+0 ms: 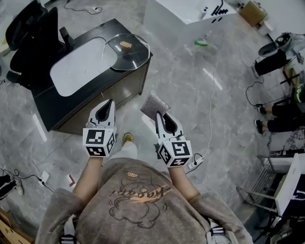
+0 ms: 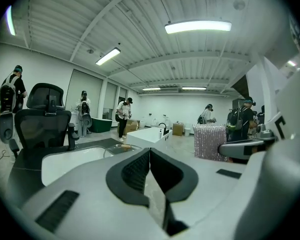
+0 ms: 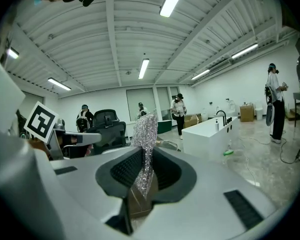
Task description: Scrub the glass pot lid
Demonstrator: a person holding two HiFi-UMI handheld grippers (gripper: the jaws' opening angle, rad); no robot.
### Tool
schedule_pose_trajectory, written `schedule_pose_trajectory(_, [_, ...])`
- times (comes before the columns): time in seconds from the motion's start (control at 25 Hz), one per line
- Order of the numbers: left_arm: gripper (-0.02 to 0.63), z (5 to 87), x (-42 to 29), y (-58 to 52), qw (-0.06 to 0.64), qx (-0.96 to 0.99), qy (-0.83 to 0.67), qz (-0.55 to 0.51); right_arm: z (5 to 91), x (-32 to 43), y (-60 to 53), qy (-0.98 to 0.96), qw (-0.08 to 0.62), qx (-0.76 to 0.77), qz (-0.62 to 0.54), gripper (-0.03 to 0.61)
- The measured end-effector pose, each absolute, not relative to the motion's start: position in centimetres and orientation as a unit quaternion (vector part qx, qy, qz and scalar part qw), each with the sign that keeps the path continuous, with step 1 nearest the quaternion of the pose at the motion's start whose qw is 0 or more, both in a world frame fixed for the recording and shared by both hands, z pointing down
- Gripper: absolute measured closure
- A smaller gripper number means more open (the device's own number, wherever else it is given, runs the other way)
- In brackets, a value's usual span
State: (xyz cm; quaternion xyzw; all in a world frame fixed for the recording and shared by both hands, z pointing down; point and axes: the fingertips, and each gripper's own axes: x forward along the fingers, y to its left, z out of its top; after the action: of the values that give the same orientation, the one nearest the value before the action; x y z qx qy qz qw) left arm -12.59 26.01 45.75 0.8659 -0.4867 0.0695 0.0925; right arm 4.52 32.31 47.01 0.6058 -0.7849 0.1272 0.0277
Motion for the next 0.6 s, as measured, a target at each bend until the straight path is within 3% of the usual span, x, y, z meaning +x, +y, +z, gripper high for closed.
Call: schedule_pose_trajectory(0.6, [0.595, 45.1, -12.3, 12.2, 0.096, 0.870, -0.479, 0.069, 45.8, 4.0, 17.4, -0.793, 0.028, 0.596, 0.123, 0.500])
